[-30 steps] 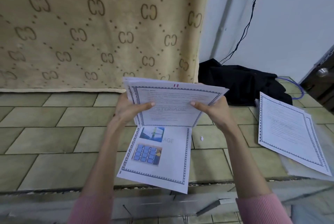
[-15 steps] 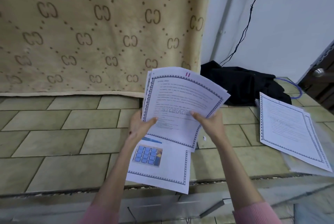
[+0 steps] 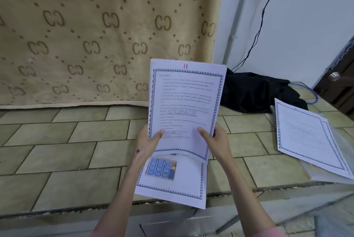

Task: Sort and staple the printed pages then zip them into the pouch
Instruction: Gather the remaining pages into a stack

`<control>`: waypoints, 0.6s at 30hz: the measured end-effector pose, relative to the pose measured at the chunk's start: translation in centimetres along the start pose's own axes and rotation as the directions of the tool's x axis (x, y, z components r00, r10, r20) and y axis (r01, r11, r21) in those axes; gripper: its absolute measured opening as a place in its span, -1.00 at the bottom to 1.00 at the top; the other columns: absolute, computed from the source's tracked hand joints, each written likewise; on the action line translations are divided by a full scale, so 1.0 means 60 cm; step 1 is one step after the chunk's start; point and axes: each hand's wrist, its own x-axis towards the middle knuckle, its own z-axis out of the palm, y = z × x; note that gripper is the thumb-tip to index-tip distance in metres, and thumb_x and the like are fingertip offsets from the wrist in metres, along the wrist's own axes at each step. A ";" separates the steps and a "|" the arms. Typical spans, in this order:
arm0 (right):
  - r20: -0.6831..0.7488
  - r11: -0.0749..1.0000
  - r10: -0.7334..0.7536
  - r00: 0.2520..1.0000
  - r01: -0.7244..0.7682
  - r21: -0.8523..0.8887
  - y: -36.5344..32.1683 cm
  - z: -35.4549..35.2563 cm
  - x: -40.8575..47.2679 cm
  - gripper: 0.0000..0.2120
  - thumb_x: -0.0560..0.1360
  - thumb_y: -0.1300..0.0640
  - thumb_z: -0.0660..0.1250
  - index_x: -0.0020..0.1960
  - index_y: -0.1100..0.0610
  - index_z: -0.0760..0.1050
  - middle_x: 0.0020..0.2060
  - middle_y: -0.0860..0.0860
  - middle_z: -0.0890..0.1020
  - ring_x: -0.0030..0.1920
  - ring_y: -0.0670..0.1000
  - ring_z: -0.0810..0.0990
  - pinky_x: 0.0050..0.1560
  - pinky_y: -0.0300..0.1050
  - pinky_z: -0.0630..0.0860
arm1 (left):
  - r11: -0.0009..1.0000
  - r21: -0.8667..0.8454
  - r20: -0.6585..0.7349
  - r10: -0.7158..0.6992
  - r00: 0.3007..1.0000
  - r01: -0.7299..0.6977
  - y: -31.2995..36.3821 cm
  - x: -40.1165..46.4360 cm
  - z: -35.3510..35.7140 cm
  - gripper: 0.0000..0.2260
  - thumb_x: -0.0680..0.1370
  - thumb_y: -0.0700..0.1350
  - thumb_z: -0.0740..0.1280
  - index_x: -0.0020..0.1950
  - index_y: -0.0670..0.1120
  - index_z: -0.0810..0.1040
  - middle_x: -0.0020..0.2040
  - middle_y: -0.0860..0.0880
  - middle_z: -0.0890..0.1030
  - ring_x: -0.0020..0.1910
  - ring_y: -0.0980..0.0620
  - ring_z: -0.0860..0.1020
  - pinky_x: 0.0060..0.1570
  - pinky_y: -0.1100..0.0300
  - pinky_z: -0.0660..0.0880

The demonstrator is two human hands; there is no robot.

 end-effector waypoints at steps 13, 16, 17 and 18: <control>0.030 0.684 0.592 0.806 -0.481 -0.548 0.063 0.031 -0.014 -0.69 0.47 0.19 0.27 0.17 0.31 0.49 0.19 0.22 0.56 0.37 0.16 0.37 0.40 -0.02 0.28 | 0.637 0.728 0.175 -0.531 0.829 0.254 -0.038 0.009 -0.023 -0.64 0.36 -0.04 0.35 0.11 -0.11 0.57 0.07 -0.06 0.61 -0.01 -0.05 0.59 0.03 0.15 0.55; -0.033 0.658 0.614 0.788 -0.535 -0.531 0.069 0.042 -0.016 -0.66 0.49 0.14 0.29 0.19 0.28 0.39 0.35 0.24 0.38 0.51 0.13 0.06 0.34 -0.06 0.30 | 0.715 0.627 0.083 -0.456 0.886 0.310 -0.045 0.006 -0.009 -0.69 0.39 -0.06 0.38 0.10 -0.11 0.60 0.08 -0.07 0.63 -0.02 -0.05 0.60 -0.03 0.18 0.56; -0.036 0.676 0.626 0.779 -0.565 -0.473 0.069 0.042 -0.014 -0.66 0.48 0.16 0.31 0.18 0.29 0.38 0.32 0.25 0.39 0.47 0.14 0.16 0.22 -0.06 0.41 | 0.759 0.558 0.080 -0.451 0.889 0.335 -0.044 0.006 -0.005 -0.71 0.42 -0.07 0.40 0.10 -0.14 0.61 0.08 -0.08 0.64 -0.01 -0.06 0.61 -0.05 0.19 0.55; -0.033 0.701 0.637 0.770 -0.597 -0.390 0.068 0.040 -0.011 -0.67 0.47 0.19 0.33 0.17 0.31 0.39 0.26 0.25 0.44 0.35 0.15 0.34 0.06 -0.06 0.50 | 0.794 0.485 0.088 -0.461 0.883 0.366 -0.040 0.005 -0.003 -0.72 0.45 -0.10 0.41 0.12 -0.18 0.60 0.10 -0.10 0.64 0.03 -0.07 0.60 -0.05 0.20 0.52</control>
